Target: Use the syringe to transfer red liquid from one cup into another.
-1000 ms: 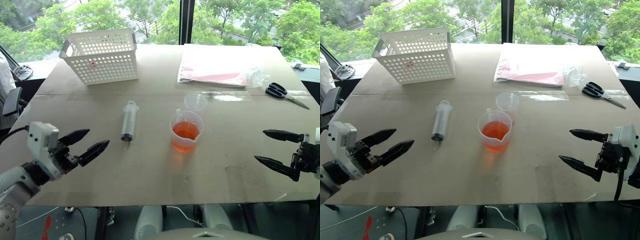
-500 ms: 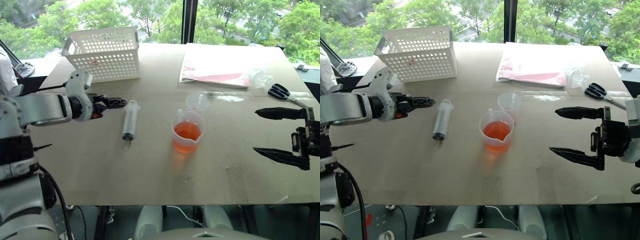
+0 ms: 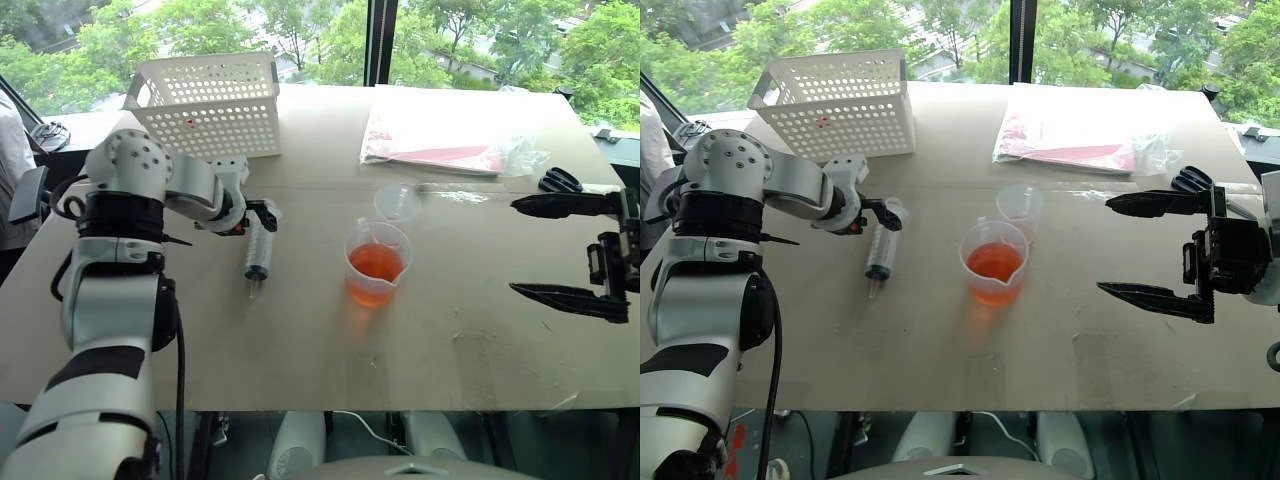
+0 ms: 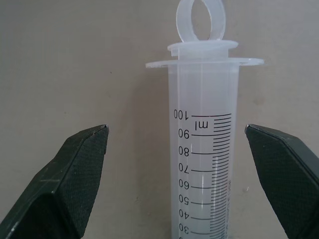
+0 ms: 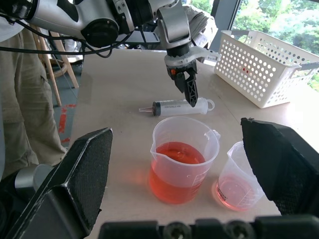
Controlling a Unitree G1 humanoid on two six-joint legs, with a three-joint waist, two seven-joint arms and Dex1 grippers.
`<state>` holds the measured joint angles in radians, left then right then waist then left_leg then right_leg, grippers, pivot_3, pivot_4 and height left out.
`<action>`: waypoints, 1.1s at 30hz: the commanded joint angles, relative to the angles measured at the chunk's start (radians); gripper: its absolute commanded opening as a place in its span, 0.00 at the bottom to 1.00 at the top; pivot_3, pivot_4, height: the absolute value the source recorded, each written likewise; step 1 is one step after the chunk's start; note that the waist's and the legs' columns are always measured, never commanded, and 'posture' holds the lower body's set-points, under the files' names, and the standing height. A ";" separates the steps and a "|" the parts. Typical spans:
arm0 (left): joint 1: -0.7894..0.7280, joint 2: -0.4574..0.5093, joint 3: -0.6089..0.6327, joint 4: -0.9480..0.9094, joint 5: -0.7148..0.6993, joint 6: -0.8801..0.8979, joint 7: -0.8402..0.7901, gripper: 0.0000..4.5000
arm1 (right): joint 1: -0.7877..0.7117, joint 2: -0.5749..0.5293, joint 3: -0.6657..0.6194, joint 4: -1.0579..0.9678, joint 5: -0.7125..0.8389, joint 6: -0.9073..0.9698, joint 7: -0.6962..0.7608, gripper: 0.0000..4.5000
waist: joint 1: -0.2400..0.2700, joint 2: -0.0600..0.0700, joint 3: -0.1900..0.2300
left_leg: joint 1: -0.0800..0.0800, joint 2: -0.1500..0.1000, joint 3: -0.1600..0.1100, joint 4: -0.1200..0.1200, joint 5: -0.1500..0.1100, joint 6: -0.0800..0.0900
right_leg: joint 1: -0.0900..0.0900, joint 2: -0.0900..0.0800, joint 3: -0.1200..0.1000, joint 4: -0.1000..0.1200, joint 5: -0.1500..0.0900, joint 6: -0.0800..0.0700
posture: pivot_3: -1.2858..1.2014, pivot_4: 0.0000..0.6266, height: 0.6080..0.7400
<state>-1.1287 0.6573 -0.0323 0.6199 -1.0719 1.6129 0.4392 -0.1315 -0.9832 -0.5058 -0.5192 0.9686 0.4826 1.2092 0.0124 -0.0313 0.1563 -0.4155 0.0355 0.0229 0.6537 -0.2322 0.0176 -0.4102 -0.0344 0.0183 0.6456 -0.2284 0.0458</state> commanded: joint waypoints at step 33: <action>0.359 -0.054 0.216 -1.056 -0.133 -0.637 -0.693 0.29 | -0.371 0.170 0.262 0.084 -0.096 0.175 -0.586 1.00 | 0.003 -0.003 0.003 | 0.001 -0.009 0.000 0.001 0.004 0.001 | 0.000 -0.011 0.000 0.007 -0.002 -0.004 | 0.52 0.24 1.00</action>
<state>-0.7767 0.6258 0.2258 -0.3852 -1.3303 1.1072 -0.1787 -0.4747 -0.8136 -0.2400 -0.4163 0.8855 0.6484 0.6696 0.0150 -0.0346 0.1590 -0.4143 0.0252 0.0239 0.6541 -0.2285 0.0190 -0.4105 -0.0454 0.0183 0.6525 -0.2304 0.0418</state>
